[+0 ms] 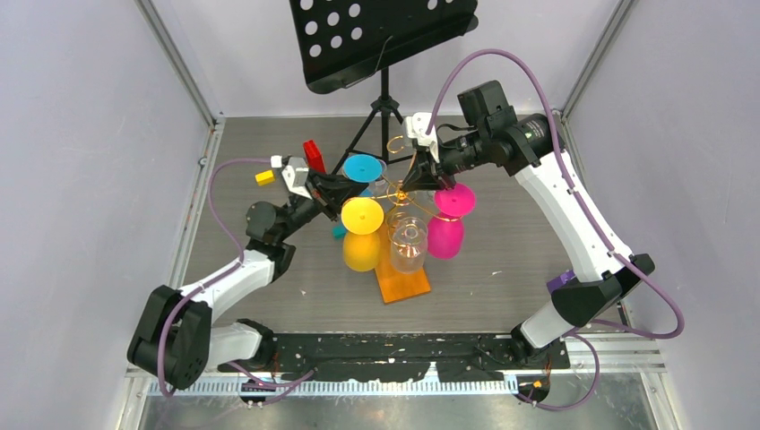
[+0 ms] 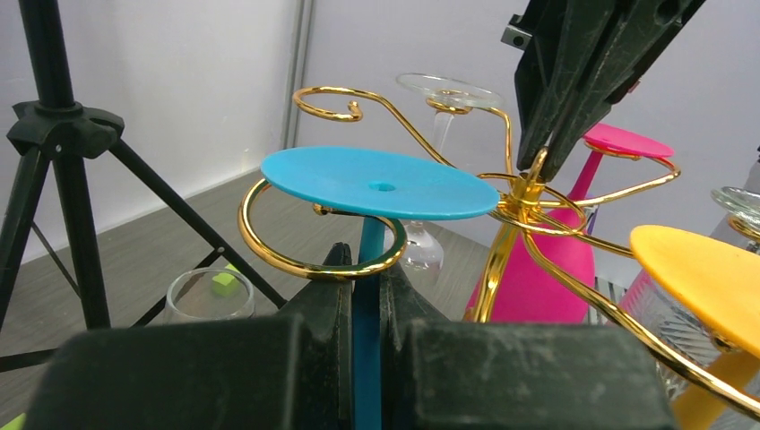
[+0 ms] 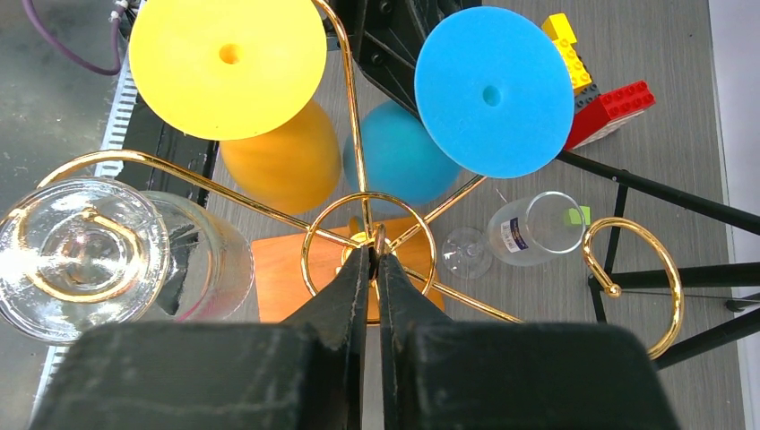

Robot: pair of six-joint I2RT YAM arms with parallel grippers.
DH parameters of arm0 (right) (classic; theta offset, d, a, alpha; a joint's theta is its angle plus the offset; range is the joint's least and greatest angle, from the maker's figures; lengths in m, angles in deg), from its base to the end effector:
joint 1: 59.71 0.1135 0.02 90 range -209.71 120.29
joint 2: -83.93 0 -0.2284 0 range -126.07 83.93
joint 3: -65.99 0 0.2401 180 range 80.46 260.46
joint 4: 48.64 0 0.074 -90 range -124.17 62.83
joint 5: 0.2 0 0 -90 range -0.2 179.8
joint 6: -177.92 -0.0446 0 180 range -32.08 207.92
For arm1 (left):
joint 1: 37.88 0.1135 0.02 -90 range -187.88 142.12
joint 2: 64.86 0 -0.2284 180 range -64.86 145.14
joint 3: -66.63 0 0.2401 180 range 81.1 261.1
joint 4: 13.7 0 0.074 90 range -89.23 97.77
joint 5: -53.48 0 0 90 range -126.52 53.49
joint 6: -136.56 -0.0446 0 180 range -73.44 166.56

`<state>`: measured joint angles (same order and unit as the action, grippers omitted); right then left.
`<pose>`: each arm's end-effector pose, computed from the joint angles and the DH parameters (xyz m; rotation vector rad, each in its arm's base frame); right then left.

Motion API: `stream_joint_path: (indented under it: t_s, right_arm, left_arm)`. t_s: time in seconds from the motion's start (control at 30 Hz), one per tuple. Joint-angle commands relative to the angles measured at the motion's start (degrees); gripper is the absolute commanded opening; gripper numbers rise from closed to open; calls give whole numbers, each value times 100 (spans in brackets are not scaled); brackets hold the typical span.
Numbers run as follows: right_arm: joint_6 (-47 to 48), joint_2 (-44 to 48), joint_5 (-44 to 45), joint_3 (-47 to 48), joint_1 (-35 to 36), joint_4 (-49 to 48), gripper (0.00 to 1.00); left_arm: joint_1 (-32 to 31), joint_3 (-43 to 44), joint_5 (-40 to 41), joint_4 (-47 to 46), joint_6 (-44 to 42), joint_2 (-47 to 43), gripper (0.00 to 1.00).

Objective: Place the wine glass upside down on the wine glass rack

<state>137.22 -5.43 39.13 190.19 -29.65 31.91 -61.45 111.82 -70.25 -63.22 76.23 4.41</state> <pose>0.2302 0.1731 0.4058 -1.6646 1.3680 0.8437 0.2272 -0.1261 0.2769 0.4939 1.1873 -1.1365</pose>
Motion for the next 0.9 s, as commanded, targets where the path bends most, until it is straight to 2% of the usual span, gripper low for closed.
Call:
stream_joint_path:
  t_s: [0.0, 0.4, 0.87]
  right_arm:
    - [61, -35, 57, 115, 8, -274, 5]
    - [81, -18, 110, 66, 8, -272, 5]
    - [72, -44, 110, 83, 8, -274, 5]
  left_arm:
    - [28, 257, 528, -494, 40, 145, 0]
    - [36, 248, 909, -576, 76, 258, 0]
    - [37, -178, 1027, -638, -9, -166, 0]
